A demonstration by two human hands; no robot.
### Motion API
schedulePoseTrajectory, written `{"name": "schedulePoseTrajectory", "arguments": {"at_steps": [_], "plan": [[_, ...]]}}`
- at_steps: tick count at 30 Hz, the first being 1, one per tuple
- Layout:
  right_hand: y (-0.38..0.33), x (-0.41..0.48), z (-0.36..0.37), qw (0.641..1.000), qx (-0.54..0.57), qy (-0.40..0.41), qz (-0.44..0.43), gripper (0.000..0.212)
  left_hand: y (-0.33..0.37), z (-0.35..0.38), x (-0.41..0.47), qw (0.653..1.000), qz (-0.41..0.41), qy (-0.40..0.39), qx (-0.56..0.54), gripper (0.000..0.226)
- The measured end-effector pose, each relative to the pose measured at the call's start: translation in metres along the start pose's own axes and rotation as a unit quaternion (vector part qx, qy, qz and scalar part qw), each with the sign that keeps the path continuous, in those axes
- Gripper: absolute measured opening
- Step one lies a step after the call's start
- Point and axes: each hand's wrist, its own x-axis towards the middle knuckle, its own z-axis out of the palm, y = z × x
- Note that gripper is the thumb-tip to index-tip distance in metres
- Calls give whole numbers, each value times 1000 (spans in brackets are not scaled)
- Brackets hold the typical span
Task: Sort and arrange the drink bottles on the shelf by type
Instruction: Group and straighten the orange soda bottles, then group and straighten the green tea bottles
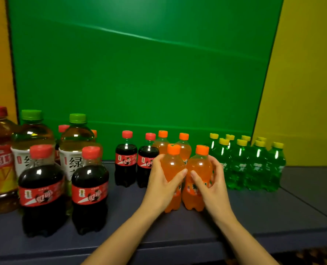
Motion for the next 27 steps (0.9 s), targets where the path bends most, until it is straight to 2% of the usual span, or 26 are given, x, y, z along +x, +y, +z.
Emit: {"name": "schedulePoseTrajectory", "arguments": {"at_steps": [3,7,11,16,19,21,23,25,27], "plan": [[15,13,-3,1000,5,-10,-3,64,-4,4,9,998,6,4,69,61],[27,27,-1,1000,10,-21,-7,59,-9,5,17,981,31,24,189,70],[38,34,0,1000,-1,-25,-6,63,-12,9,20,976,44,52,206,85],[33,32,1,998,-64,-2,-1,75,-11,9,21,966,55,77,240,69],[19,24,-1,990,-111,59,-64,82,1,2,14,949,97,70,292,61],[7,18,-2,982,-109,100,-120,74,14,-8,2,938,134,62,315,59],[-7,16,-1,979,-91,101,-155,53,30,-25,-15,928,159,57,331,48],[-22,17,9,983,-55,60,-165,33,50,-49,-33,916,187,67,350,31],[-37,20,28,988,-6,3,-156,24,73,-80,-48,904,211,91,361,20]]}}
